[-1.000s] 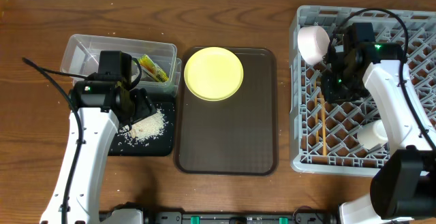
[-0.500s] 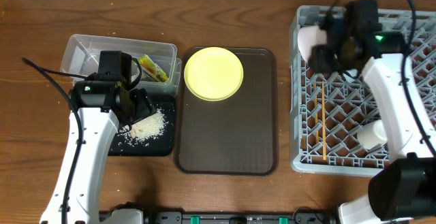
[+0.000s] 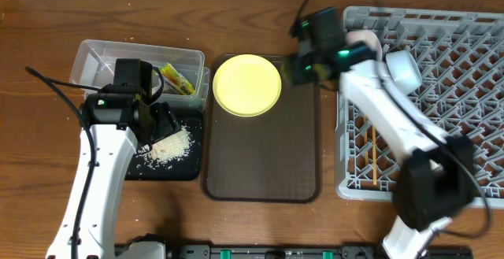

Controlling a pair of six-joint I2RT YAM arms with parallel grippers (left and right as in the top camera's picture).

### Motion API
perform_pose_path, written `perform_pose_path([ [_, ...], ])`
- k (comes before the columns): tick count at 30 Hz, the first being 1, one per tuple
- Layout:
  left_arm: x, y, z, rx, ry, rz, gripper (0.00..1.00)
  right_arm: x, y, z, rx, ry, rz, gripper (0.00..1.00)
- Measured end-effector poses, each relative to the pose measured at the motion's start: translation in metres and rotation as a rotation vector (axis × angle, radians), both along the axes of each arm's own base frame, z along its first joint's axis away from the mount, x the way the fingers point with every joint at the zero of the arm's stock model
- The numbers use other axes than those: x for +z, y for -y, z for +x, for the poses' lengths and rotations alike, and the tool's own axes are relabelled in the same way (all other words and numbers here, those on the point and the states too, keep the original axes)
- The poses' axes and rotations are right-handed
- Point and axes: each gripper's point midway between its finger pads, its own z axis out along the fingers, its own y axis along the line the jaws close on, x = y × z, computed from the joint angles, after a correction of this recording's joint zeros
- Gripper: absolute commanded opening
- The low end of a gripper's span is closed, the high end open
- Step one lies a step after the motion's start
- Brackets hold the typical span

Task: Sort waste into correct bins and load items into the dishwasher rack
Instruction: 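Reach the right gripper to the yellow plate and grasp its edge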

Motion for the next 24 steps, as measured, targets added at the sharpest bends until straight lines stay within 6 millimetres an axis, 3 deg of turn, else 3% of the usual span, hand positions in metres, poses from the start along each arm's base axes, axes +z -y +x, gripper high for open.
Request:
perform_pose_path([
  [3, 0.000, 0.000, 0.000, 0.000, 0.000, 0.000, 0.85, -0.043, -0.011, -0.004, -0.018, -0.077, -0.048, 0.57],
  [8, 0.000, 0.000, 0.000, 0.000, 0.000, 0.000, 0.85, -0.089, -0.017, -0.009, -0.062, -0.155, -0.089, 0.54],
  [18, 0.000, 0.000, 0.000, 0.000, 0.000, 0.000, 0.85, -0.110, -0.013, -0.016, -0.128, -0.214, -0.109, 0.15],
  [24, 0.000, 0.000, 0.000, 0.000, 0.000, 0.000, 0.86, -0.115, 0.002, -0.027, -0.190, -0.263, -0.170, 0.04],
])
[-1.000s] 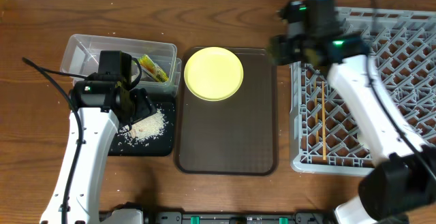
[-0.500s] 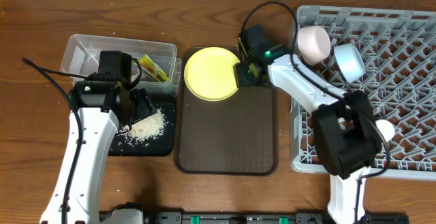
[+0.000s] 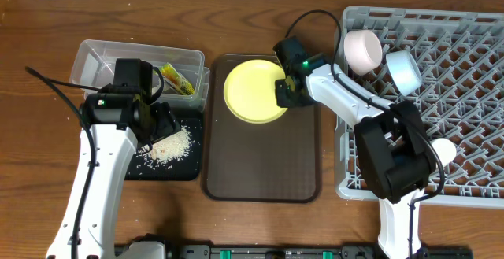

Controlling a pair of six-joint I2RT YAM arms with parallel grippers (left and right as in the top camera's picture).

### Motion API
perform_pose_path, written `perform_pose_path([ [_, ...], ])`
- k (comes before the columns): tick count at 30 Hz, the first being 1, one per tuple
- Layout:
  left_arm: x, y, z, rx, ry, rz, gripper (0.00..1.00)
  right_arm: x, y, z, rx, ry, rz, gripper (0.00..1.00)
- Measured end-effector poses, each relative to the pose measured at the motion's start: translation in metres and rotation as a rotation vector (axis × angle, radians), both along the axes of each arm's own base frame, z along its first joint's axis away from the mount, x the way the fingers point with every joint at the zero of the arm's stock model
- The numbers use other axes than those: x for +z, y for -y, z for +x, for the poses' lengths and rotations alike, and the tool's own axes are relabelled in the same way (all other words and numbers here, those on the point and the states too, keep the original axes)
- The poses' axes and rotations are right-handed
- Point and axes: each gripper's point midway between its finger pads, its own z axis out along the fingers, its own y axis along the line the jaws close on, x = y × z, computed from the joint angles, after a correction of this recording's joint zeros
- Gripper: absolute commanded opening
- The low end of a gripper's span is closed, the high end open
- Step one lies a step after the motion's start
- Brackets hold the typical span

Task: Sort waste into correct bins and load items into the dishwasher rack
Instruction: 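Reach the right gripper to the yellow plate and grasp its edge, then lift the yellow plate and carry it over the rack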

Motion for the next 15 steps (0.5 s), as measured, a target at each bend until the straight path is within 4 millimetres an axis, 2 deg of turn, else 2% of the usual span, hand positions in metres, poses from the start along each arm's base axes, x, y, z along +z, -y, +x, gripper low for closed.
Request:
perform_pose_path([
  [2, 0.000, 0.000, 0.000, 0.000, 0.000, 0.000, 0.86, -0.001, 0.003, -0.002, -0.011, -0.010, -0.011, 0.01],
  [10, 0.000, 0.000, 0.000, 0.000, 0.000, 0.000, 0.85, 0.005, 0.013, -0.009, -0.028, -0.041, -0.023, 0.01],
  [12, 0.000, 0.000, 0.000, 0.000, 0.000, 0.000, 0.85, 0.013, 0.018, -0.006, -0.030, -0.027, -0.018, 0.01],
  [15, 0.000, 0.000, 0.000, 0.000, 0.000, 0.000, 0.85, 0.043, 0.025, 0.003, -0.024, 0.038, 0.002, 0.01],
])
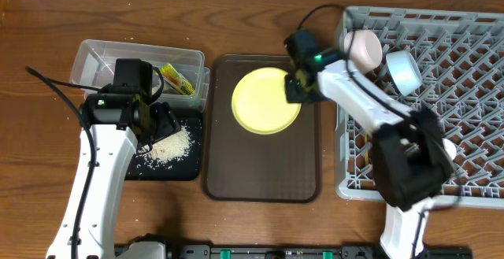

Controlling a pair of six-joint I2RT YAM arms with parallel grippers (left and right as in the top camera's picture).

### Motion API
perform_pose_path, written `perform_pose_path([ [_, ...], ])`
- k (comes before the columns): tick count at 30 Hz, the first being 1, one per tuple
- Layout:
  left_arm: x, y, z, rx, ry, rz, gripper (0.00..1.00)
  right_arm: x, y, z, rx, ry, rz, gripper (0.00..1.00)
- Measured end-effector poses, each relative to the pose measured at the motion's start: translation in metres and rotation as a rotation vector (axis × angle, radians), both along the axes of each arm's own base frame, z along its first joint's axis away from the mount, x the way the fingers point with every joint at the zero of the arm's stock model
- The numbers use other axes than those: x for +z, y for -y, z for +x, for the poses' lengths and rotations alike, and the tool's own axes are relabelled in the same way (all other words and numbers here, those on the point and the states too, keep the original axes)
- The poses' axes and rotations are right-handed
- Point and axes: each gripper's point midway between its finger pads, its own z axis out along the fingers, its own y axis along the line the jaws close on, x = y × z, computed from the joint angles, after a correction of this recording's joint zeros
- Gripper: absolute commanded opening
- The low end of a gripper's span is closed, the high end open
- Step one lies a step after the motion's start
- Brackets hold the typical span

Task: Sort waste into correct bins and load items into the dishwasher rack
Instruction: 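Lift the yellow plate and carry it over the rack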

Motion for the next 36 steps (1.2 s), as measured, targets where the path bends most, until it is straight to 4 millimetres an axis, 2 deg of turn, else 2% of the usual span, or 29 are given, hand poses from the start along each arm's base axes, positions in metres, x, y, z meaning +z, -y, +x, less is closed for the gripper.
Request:
perform_pose_path([
  [5, 0.000, 0.000, 0.000, 0.000, 0.000, 0.000, 0.85, 0.079, 0.023, 0.009, 0.018, 0.168, 0.032, 0.01],
  [7, 0.000, 0.000, 0.000, 0.000, 0.000, 0.000, 0.85, 0.114, 0.042, 0.006, 0.020, 0.234, 0.024, 0.01],
  [11, 0.000, 0.000, 0.000, 0.000, 0.000, 0.000, 0.85, 0.154, 0.082, -0.006, 0.001, 0.305, -0.046, 0.01],
  [13, 0.000, 0.000, 0.000, 0.000, 0.000, 0.000, 0.85, 0.167, 0.104, -0.011, -0.025, 0.330, -0.102, 0.01],
  [19, 0.000, 0.000, 0.000, 0.000, 0.000, 0.000, 0.85, 0.195, 0.170, -0.026, -0.136, 0.371, -0.332, 0.01],
  [23, 0.000, 0.000, 0.000, 0.000, 0.000, 0.000, 0.85, 0.208, 0.205, -0.039, -0.195, 0.367, -0.506, 0.01],
  [28, 0.000, 0.000, 0.000, 0.000, 0.000, 0.000, 0.86, 0.209, 0.223, -0.056, -0.203, 0.306, -0.625, 0.01],
  [32, 0.000, 0.000, 0.000, 0.000, 0.000, 0.000, 0.85, 0.205, 0.229, -0.065, -0.209, 0.260, -0.663, 0.01],
  [36, 0.000, 0.000, 0.000, 0.000, 0.000, 0.000, 0.85, 0.194, 0.228, -0.064, -0.222, 0.227, -0.665, 0.01],
])
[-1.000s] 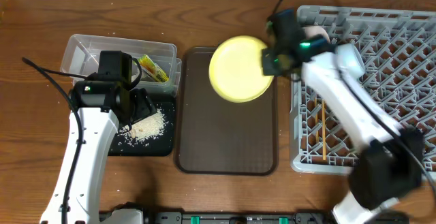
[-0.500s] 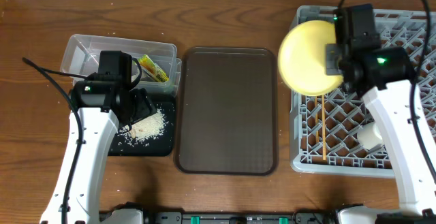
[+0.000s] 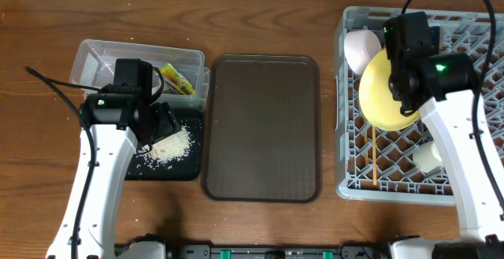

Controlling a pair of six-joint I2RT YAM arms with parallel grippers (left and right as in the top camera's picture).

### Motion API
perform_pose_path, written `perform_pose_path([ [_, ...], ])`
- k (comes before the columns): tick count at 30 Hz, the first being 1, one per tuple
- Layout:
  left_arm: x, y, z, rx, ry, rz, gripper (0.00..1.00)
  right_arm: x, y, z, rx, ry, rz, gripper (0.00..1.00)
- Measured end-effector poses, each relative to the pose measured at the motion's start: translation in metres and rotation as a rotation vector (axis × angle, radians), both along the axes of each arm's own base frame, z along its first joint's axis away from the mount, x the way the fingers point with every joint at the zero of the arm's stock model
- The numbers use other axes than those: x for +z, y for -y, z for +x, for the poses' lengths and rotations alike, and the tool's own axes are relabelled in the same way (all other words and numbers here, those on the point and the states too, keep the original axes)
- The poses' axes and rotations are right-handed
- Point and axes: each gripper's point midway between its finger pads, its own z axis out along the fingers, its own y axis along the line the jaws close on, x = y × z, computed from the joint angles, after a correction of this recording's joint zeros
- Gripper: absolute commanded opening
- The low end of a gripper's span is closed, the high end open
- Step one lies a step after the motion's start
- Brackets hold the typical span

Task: Sort waste into correct bins and load items into the dishwasher rack
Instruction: 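Lift the yellow plate and carry it over the rack, then stand the yellow plate upright in the rack and release it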

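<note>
My right gripper [image 3: 400, 86] is shut on the rim of a yellow plate [image 3: 378, 100]. It holds the plate tilted over the left part of the grey dishwasher rack [image 3: 472, 23]. A pink cup [image 3: 360, 48] lies in the rack just behind the plate, and a white cup [image 3: 429, 156] sits further forward. At the left, my left gripper [image 3: 160, 123] hangs over the black bin [image 3: 185, 168] that holds spilled rice [image 3: 171, 145]. Its dark fingers blend into the bin.
A brown serving tray [image 3: 262, 125] lies bare in the middle of the table. A clear bin [image 3: 102, 58] at the back left holds a yellow wrapper [image 3: 177, 79]. Orange chopsticks [image 3: 372, 158] lie in the rack's front left.
The yellow plate was on the brown tray with my right gripper at its right rim. Now it is lifted off the tray and held over the rack. The left arm has not moved.
The plate first lay at the back of the tray with my right gripper beside it. Then the gripper was at its rim and the plate sat further right, then further still. Now the tray is bare and the plate hangs over the rack.
</note>
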Motion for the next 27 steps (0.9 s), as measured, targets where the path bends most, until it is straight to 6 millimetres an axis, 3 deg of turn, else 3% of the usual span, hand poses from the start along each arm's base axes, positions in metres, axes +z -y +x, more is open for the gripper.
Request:
perform_pose_path([
  [10, 0.000, 0.000, 0.000, 0.000, 0.000, 0.000, 0.86, -0.016, -0.023, 0.001, 0.046, -0.056, 0.012, 0.01],
  [17, 0.000, 0.000, 0.000, 0.000, 0.000, 0.000, 0.85, -0.031, -0.024, 0.000, 0.023, -0.113, -0.013, 0.01],
  [27, 0.000, 0.000, 0.000, 0.000, 0.000, 0.000, 0.85, -0.020, -0.011, 0.001, -0.025, -0.073, -0.099, 0.01],
])
